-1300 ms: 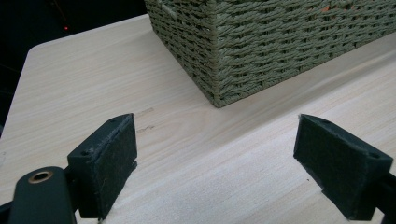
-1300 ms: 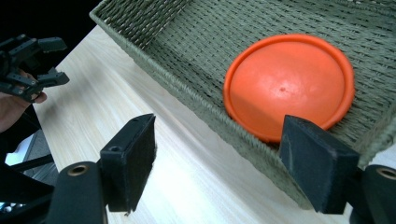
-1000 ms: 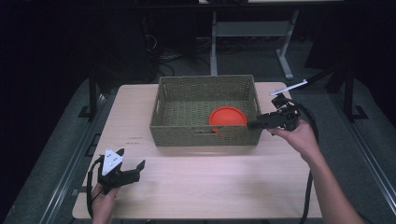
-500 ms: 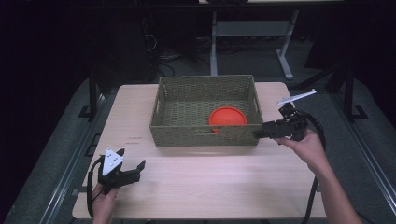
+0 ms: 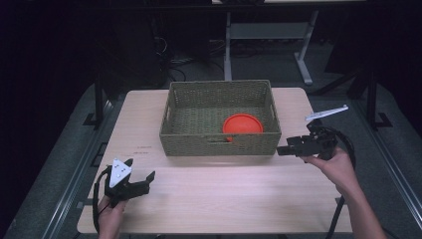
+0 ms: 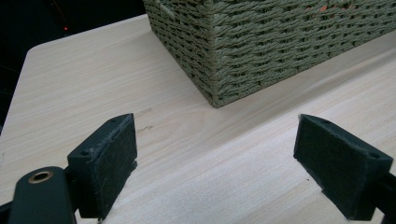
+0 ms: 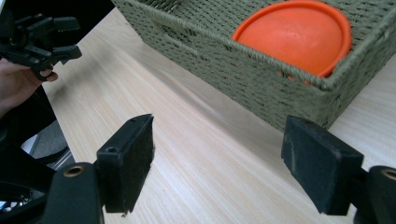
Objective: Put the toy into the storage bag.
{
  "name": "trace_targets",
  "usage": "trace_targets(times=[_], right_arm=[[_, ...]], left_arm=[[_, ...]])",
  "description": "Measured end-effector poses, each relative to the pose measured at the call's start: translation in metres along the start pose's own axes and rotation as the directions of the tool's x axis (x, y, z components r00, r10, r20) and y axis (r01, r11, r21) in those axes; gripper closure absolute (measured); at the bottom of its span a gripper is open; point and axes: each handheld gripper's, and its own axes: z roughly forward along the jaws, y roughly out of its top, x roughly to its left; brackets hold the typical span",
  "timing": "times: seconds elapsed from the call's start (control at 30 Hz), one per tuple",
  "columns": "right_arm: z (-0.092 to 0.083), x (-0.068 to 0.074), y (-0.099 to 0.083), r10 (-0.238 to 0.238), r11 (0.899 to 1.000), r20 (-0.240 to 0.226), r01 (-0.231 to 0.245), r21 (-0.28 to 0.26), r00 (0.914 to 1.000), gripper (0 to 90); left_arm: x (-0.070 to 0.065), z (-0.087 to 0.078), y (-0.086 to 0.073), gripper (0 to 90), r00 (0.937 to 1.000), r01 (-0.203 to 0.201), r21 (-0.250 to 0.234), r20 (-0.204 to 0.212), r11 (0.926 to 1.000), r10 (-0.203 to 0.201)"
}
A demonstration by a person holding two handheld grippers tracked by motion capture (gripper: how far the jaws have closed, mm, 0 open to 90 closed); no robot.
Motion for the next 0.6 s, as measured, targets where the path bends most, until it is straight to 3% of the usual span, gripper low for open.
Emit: trace_targets(times=[0.6], right_arm=[[-0.005,-0.010,-0.034,0.020,1.000,0.030,-0.019,-0.014,0.9993,23.7]], left_arm=[[0.000,0.001,0.000,12.8,0.9999,0.011,0.000,-0.002,0.9999,-0.011]])
